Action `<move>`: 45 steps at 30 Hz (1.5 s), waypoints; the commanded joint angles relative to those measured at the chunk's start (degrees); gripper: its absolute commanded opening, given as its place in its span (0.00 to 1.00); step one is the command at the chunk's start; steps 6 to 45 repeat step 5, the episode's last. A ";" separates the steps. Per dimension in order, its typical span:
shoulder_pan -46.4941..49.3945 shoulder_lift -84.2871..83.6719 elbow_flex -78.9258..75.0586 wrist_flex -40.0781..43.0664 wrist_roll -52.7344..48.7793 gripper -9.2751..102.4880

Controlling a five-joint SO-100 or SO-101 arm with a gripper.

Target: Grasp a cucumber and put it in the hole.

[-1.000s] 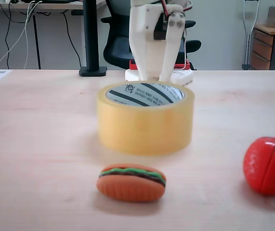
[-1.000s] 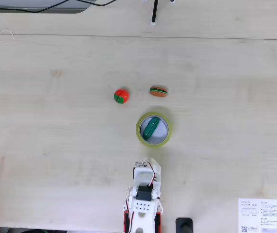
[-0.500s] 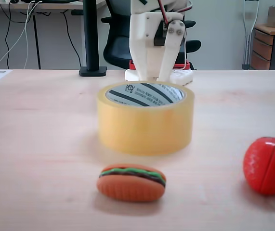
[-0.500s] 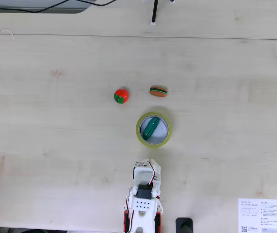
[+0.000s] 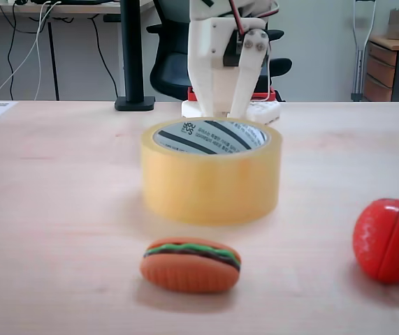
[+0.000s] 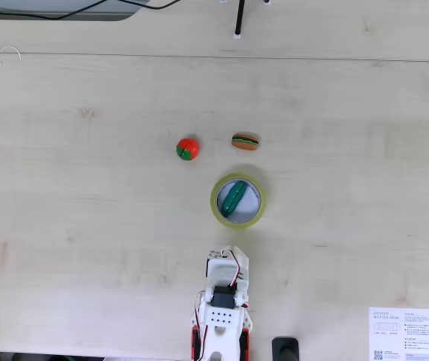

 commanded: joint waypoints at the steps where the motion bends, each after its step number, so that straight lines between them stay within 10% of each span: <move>1: -0.09 0.18 0.18 -0.09 -0.44 0.08; 45: -0.09 0.18 0.18 -0.09 -0.44 0.08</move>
